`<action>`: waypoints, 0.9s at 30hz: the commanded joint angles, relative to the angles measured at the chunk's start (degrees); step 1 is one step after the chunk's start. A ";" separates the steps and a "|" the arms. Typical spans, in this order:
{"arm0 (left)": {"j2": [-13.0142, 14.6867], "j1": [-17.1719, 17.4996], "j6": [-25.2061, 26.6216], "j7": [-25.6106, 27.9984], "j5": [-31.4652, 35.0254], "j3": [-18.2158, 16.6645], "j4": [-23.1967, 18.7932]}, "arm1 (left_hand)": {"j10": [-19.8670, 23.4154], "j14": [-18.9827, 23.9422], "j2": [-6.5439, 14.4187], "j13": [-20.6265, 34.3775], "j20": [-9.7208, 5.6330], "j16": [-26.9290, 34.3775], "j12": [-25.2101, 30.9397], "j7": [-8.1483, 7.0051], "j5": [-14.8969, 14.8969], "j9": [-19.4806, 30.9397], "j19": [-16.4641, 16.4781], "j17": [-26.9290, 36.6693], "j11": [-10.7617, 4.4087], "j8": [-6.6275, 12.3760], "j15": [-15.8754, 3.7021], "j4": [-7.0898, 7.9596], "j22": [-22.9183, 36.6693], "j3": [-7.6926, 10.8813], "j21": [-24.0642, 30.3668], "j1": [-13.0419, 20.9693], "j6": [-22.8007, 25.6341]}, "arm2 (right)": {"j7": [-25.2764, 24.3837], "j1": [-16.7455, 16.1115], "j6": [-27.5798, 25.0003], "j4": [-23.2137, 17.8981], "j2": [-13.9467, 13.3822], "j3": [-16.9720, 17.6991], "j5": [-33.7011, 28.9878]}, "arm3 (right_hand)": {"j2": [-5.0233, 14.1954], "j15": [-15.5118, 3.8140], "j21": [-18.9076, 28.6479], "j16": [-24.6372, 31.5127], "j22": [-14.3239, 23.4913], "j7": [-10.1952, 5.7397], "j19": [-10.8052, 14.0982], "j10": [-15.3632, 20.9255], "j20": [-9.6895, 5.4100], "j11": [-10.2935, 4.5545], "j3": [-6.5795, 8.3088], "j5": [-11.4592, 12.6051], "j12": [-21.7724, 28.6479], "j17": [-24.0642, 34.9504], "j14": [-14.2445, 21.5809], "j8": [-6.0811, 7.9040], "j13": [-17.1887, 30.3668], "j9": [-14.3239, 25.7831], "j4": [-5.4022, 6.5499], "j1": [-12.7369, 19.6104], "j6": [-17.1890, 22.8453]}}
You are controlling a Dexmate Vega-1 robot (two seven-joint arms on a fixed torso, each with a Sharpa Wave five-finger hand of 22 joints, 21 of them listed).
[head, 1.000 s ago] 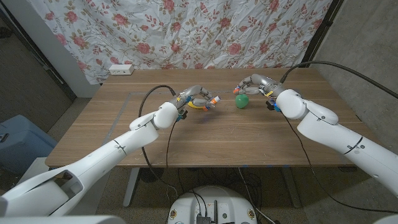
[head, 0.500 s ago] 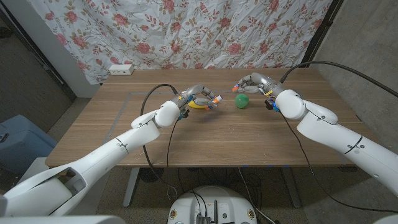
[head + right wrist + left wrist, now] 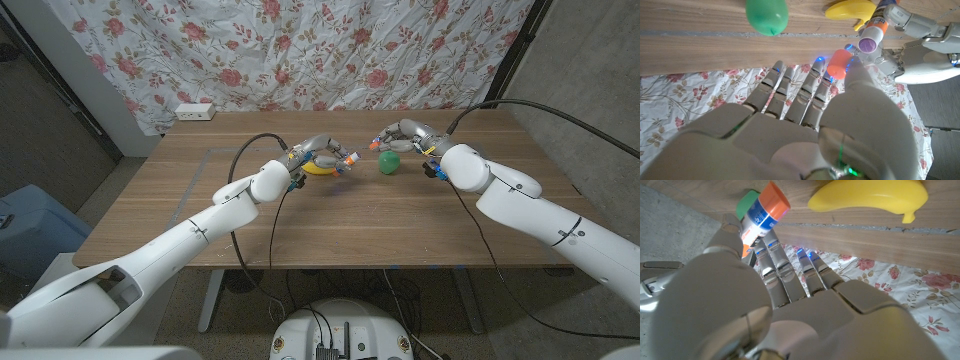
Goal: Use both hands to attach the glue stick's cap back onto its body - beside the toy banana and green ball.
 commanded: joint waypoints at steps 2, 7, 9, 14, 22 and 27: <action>-0.36 -0.44 -0.54 -0.39 0.36 0.31 0.35 | 3.13 -0.31 2.86 0.08 -4.99 0.11 0.24 0.04 0.45 0.63 0.62 0.02 -3.04 0.43 -8.19 0.22 0.18 0.13 -0.01 2.01 5.98 | 0.47 0.75 1.01 0.19 -0.30 -0.81 1.26 | 0.38 -7.58 -0.36 0.17 0.27 0.00 -0.52 -0.15 0.03 0.08 -0.37 -0.04 0.09 0.28 0.03 -0.18 0.13 0.27 -0.01 0.33 -0.20; -0.44 -0.54 -0.62 -0.55 0.41 0.43 0.48 | 3.11 -0.33 2.88 0.08 -4.97 0.11 0.25 0.08 0.46 0.63 0.63 0.02 -3.05 0.41 -8.22 0.21 0.18 0.12 -0.01 2.04 5.89 | 0.24 0.69 0.89 -0.15 -0.35 -0.88 1.24 | 0.40 -7.51 -0.51 0.15 0.27 0.01 -0.80 -0.21 0.09 0.08 -0.50 -0.08 0.10 0.30 -0.02 -0.29 0.14 0.27 0.09 0.18 -0.25; -0.50 -0.57 -0.66 -0.49 0.51 0.49 0.56 | 3.09 -0.33 2.89 0.08 -4.92 0.12 0.25 0.07 0.46 0.63 0.62 0.02 -3.04 0.41 -8.22 0.21 0.18 0.12 -0.02 2.05 5.89 | 0.38 0.73 0.96 -0.25 -0.42 -0.89 1.35 | 0.40 -7.49 -0.53 0.13 0.27 0.01 -0.84 -0.22 0.13 0.09 -0.55 -0.09 0.11 0.30 -0.04 -0.33 0.14 0.27 0.12 0.13 -0.26; -0.55 -0.60 -0.70 -0.47 0.64 0.55 0.58 | 3.06 -0.34 2.90 0.08 -4.93 0.12 0.25 0.05 0.45 0.63 0.62 0.02 -3.03 0.42 -8.22 0.21 0.18 0.10 -0.02 2.05 5.88 | 0.44 0.75 0.89 -0.63 -0.51 -0.97 1.35 | 0.43 -7.47 -0.62 0.12 0.27 0.01 -1.01 -0.27 0.06 0.09 -0.65 -0.11 0.12 0.31 -0.06 -0.41 0.14 0.27 0.18 0.03 -0.28; -0.53 -0.48 -0.84 -0.34 0.74 0.52 0.47 | 3.08 -0.36 2.95 0.09 -4.87 0.13 0.28 0.11 0.46 0.63 0.62 0.03 -3.04 0.43 -8.25 0.20 0.18 0.09 -0.03 2.09 5.85 | 0.58 0.73 0.73 -1.22 -0.76 -1.38 0.76 | 0.46 -7.41 -0.74 0.10 0.26 0.01 -1.21 -0.34 -0.04 0.09 -0.81 -0.15 0.13 0.33 -0.10 -0.54 0.15 0.27 0.28 -0.15 -0.31; -0.50 -0.27 -0.66 -0.29 0.74 0.45 0.19 | 3.08 -0.38 2.96 0.09 -4.84 0.13 0.30 0.10 0.46 0.63 0.62 0.03 -3.04 0.44 -8.27 0.20 0.18 0.08 -0.04 2.09 5.85 | 0.32 0.55 0.55 -1.30 -0.75 -1.55 0.32 | 0.50 -7.40 -0.78 0.11 0.26 0.01 -1.26 -0.38 -0.12 0.09 -0.89 -0.16 0.13 0.36 -0.09 -0.61 0.15 0.28 0.32 -0.24 -0.29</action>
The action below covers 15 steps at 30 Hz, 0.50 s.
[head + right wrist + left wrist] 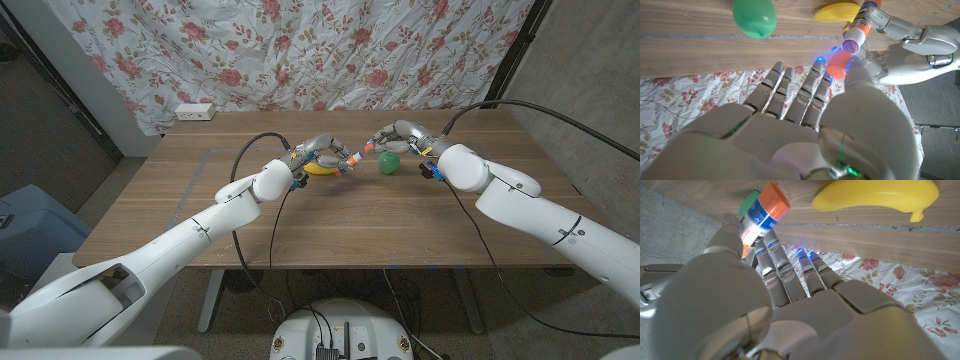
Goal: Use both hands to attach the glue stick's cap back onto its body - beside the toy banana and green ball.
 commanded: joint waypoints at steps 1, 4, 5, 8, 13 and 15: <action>0.02 0.26 0.07 0.13 0.17 -0.04 -0.34 | 3.10 -0.39 2.97 0.13 -4.86 0.13 0.23 0.13 0.39 0.64 0.61 0.03 -3.04 0.43 -8.28 0.23 0.18 0.10 -0.04 2.09 5.83 | -0.17 -0.13 -0.52 -0.72 -0.18 -0.61 -1.09 | 0.51 -7.40 -0.32 0.12 0.27 -0.09 -0.26 -0.40 -0.31 0.09 -0.13 -0.16 0.13 0.09 -0.07 -0.17 0.15 0.28 0.02 -0.24 -0.19; 0.10 0.32 0.08 0.12 0.23 -0.05 -0.45 | 3.11 -0.39 2.98 0.13 -4.84 0.13 0.24 0.16 0.39 0.64 0.59 0.03 -3.03 0.44 -8.27 0.23 0.18 0.09 -0.05 2.08 5.85 | -0.19 -0.08 -0.61 -0.70 -0.07 -0.84 -1.43 | 0.55 -7.40 -0.31 0.13 0.27 -0.09 -0.23 -0.42 -0.39 0.08 -0.15 -0.16 0.13 0.10 -0.05 -0.19 0.15 0.28 0.04 -0.26 -0.17; 0.12 0.34 0.08 0.12 0.24 -0.06 -0.49 | 3.09 -0.40 2.98 0.13 -4.82 0.13 0.24 0.17 0.39 0.64 0.60 0.03 -3.03 0.44 -8.28 0.23 0.18 0.08 -0.05 2.08 5.84 | -0.20 -0.02 -0.68 -0.67 -0.02 -0.95 -1.59 | 0.56 -7.41 -0.31 0.13 0.27 -0.09 -0.23 -0.42 -0.43 0.08 -0.16 -0.17 0.13 0.10 -0.05 -0.19 0.15 0.28 0.04 -0.26 -0.16; 0.18 0.43 0.12 0.13 0.19 -0.14 -0.58 | 3.07 -0.42 2.98 0.13 -4.80 0.13 0.23 0.17 0.38 0.64 0.62 0.03 -3.02 0.46 -8.29 0.24 0.18 0.07 -0.04 2.08 5.87 | -0.27 0.14 -0.87 -0.69 0.10 -1.33 -2.30 | 0.63 -7.42 -0.29 0.17 0.27 -0.09 -0.16 -0.43 -0.51 0.08 -0.17 -0.17 0.14 0.13 0.02 -0.21 0.15 0.29 0.06 -0.28 -0.13; 0.19 0.46 0.05 0.13 0.18 -0.17 -0.58 | 3.03 -0.43 3.00 0.13 -4.78 0.13 0.22 0.11 0.38 0.64 0.60 0.03 -3.02 0.49 -8.29 0.24 0.18 0.05 -0.05 2.08 5.94 | -0.23 0.32 -1.25 -0.67 0.36 -1.75 -3.11 | 0.72 -7.43 -0.25 0.26 0.27 -0.10 0.00 -0.45 -0.67 0.09 -0.23 -0.18 0.15 0.20 0.15 -0.24 0.15 0.30 0.09 -0.31 -0.06; 0.18 0.47 -0.01 0.16 0.16 -0.18 -0.56 | 3.01 -0.44 3.01 0.13 -4.79 0.13 0.22 0.13 0.38 0.64 0.61 0.03 -3.03 0.48 -8.30 0.23 0.18 0.05 -0.05 2.10 5.90 | -0.11 0.44 -1.22 -0.66 0.30 -1.93 -3.50 | 0.77 -7.42 -0.25 0.35 0.27 -0.10 0.03 -0.46 -0.76 0.08 -0.27 -0.19 0.16 0.24 0.32 -0.27 0.16 0.31 0.11 -0.35 -0.03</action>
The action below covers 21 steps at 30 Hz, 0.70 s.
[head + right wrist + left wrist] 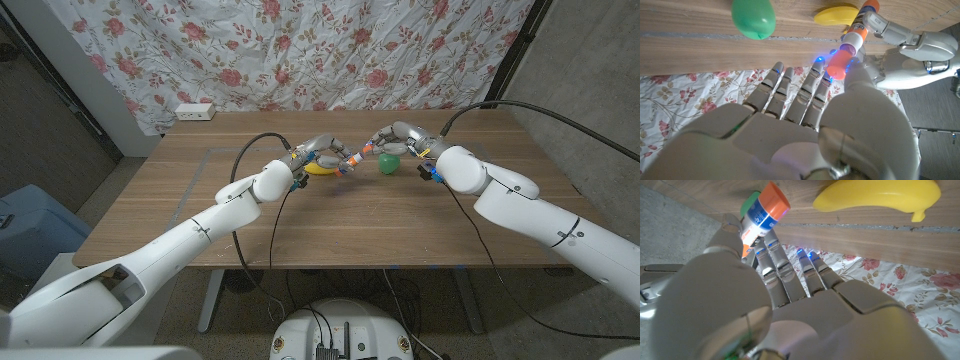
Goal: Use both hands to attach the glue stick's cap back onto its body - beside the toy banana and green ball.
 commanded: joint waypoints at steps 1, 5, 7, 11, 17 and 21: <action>0.11 0.22 -0.01 0.09 0.02 -0.20 -0.22 | 3.00 -0.44 3.01 0.09 -4.81 0.13 0.23 0.14 0.40 0.64 0.63 0.03 -3.04 0.47 -8.30 0.30 0.18 0.13 -0.04 2.10 5.88 | -0.02 0.42 -0.62 -0.11 0.37 -0.93 -1.80 | 0.31 -7.42 0.18 0.36 0.28 -0.10 0.46 -0.12 -0.36 -0.26 -0.29 -0.19 0.16 0.26 0.35 -0.27 0.16 0.31 0.11 0.11 -0.02; 0.11 0.30 -0.02 0.16 -0.03 -0.26 -0.19 | 2.99 -0.45 3.03 0.10 -4.78 0.13 0.24 0.19 0.40 0.64 0.60 0.03 -3.04 0.44 -8.29 0.30 0.18 0.12 -0.06 2.11 5.77 | 0.20 0.46 -0.66 -0.15 0.39 -0.98 -2.03 | 0.33 -7.41 0.15 0.41 0.28 -0.10 0.44 -0.12 -0.45 -0.26 -0.35 -0.21 0.18 0.30 0.43 -0.30 0.16 0.32 0.11 0.08 0.04; 0.12 0.31 0.01 0.15 -0.01 -0.26 -0.21 | 3.01 -0.46 3.04 0.10 -4.79 0.13 0.25 0.19 0.40 0.64 0.59 0.03 -3.04 0.45 -8.30 0.30 0.18 0.12 -0.06 2.12 5.80 | 0.49 0.53 -0.52 -0.10 0.35 -0.97 -1.97 | 0.35 -7.41 0.14 0.44 0.28 -0.10 0.41 -0.12 -0.46 -0.26 -0.37 -0.21 0.18 0.32 0.45 -0.31 0.16 0.33 0.12 0.07 0.06; 0.14 0.37 -0.01 0.19 -0.09 -0.33 -0.19 | 3.02 -0.47 3.06 0.10 -4.76 0.13 0.27 0.19 0.40 0.64 0.58 0.03 -3.05 0.44 -8.30 0.29 0.18 0.12 -0.07 2.13 5.77 | 0.81 0.70 -0.48 -0.14 0.41 -1.19 -2.27 | 0.35 -7.40 0.14 0.45 0.28 -0.10 0.49 -0.12 -0.45 -0.26 -0.49 -0.24 0.21 0.35 0.46 -0.36 0.16 0.34 0.09 0.05 0.15; 0.14 0.32 -0.05 0.17 0.03 -0.26 -0.15 | 3.04 -0.48 3.08 0.10 -4.79 0.13 0.28 0.17 0.40 0.64 0.58 0.03 -3.05 0.47 -8.30 0.29 0.18 0.11 -0.07 2.15 5.80 | 0.93 0.65 -0.31 -0.09 0.59 -1.14 -2.28 | 0.43 -7.40 0.12 0.50 0.28 -0.10 0.47 -0.11 -0.50 -0.26 -0.55 -0.26 0.23 0.40 0.51 -0.41 0.17 0.35 0.11 0.01 0.20; 0.07 0.30 0.02 0.15 0.03 -0.24 -0.14 | 2.98 -0.48 3.08 0.10 -4.80 0.14 0.27 0.14 0.40 0.64 0.57 0.03 -3.06 0.49 -8.28 0.28 0.18 0.09 -0.08 2.16 5.83 | 1.04 0.66 -0.37 -0.07 0.68 -1.16 -2.34 | 0.50 -7.40 0.10 0.52 0.28 -0.11 0.44 -0.09 -0.51 -0.26 -0.59 -0.28 0.24 0.43 0.52 -0.46 0.17 0.35 0.14 -0.03 0.20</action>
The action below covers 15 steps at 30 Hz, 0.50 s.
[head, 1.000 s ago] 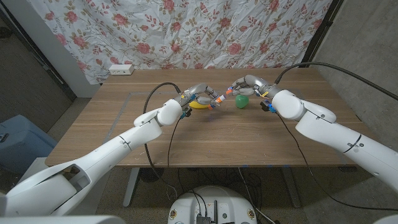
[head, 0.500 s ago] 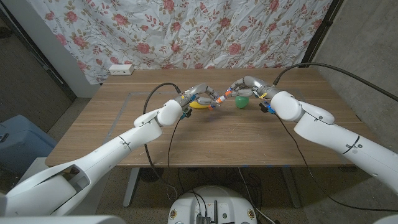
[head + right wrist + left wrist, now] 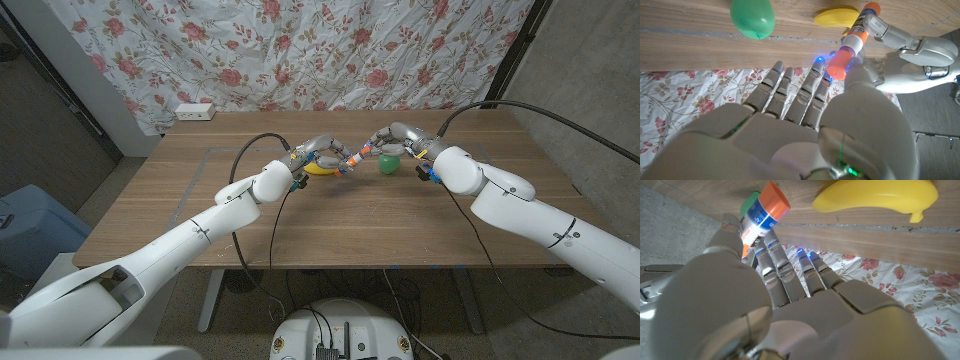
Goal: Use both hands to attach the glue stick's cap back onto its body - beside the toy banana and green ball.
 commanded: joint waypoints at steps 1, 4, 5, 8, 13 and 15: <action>-0.03 0.01 0.00 -0.03 -0.04 0.00 0.02 | 2.97 -0.17 3.08 0.11 -4.77 0.14 0.37 0.13 0.58 0.64 0.57 0.03 -3.06 0.49 -8.59 0.34 0.18 0.14 -0.08 2.16 5.84 | 0.49 0.13 0.15 0.03 0.25 -0.18 -0.43 | 0.51 -7.40 0.10 0.29 0.29 -0.11 0.03 -0.12 -0.09 -0.23 -0.04 -0.06 0.24 0.16 0.52 -0.02 0.17 0.07 0.07 -0.04 0.20; -0.06 -0.01 0.00 -0.08 -0.04 0.06 0.04 | 2.97 -0.18 3.09 0.11 -4.79 0.14 0.38 0.12 0.59 0.64 0.57 0.03 -3.06 0.46 -8.60 0.33 0.18 0.13 -0.07 2.18 5.76 | 0.55 0.20 0.46 0.17 0.24 -0.23 -0.57 | 0.54 -7.40 0.09 0.30 0.29 -0.11 0.04 -0.11 -0.05 -0.23 -0.09 -0.08 0.25 0.17 0.55 -0.08 0.17 0.07 0.08 -0.07 0.18; -0.08 -0.01 -0.01 -0.06 0.00 0.08 0.04 | 2.98 -0.19 3.09 0.11 -4.79 0.13 0.38 0.13 0.59 0.64 0.57 0.03 -3.06 0.45 -8.60 0.32 0.18 0.13 -0.08 2.18 5.72 | 0.56 0.22 0.46 0.18 0.28 -0.27 -0.65 | 0.54 -7.40 0.09 0.30 0.29 -0.11 0.04 -0.11 -0.05 -0.23 -0.09 -0.08 0.25 0.17 0.55 -0.08 0.17 0.07 0.08 -0.07 0.18; -0.12 -0.01 0.06 -0.03 0.04 0.10 0.00 | 2.98 -0.21 3.09 0.11 -4.77 0.13 0.38 0.01 0.59 0.64 0.57 0.03 -3.05 0.48 -8.61 0.32 0.18 0.12 -0.08 2.19 5.80 | 0.58 0.27 0.49 0.26 0.45 -0.32 -0.74 | 0.56 -7.40 0.10 0.31 0.29 -0.11 0.08 -0.11 -0.03 -0.23 -0.13 -0.09 0.26 0.17 0.57 -0.12 0.18 0.08 0.07 -0.08 0.18; -0.21 -0.06 0.11 0.01 0.14 0.16 -0.02 | 2.98 -0.23 3.11 0.11 -4.73 0.13 0.39 0.07 0.59 0.64 0.56 0.03 -3.04 0.47 -8.63 0.32 0.18 0.11 -0.08 2.21 5.74 | 0.82 0.52 0.99 0.58 0.55 -0.56 -1.07 | 0.63 -7.40 0.09 0.34 0.29 -0.11 0.09 -0.10 -0.06 -0.23 -0.17 -0.10 0.26 0.20 0.61 -0.16 0.18 0.08 0.09 -0.10 0.19; -0.24 -0.06 0.12 0.05 0.16 0.17 -0.02 | 2.98 -0.23 3.12 0.11 -4.74 0.13 0.39 0.06 0.59 0.64 0.57 0.03 -3.04 0.46 -8.63 0.32 0.18 0.11 -0.08 2.21 5.72 | 0.80 0.46 1.03 0.61 0.61 -0.49 -1.04 | 0.66 -7.40 0.09 0.35 0.29 -0.11 0.09 -0.10 -0.05 -0.23 -0.18 -0.11 0.26 0.21 0.63 -0.17 0.18 0.08 0.10 -0.11 0.20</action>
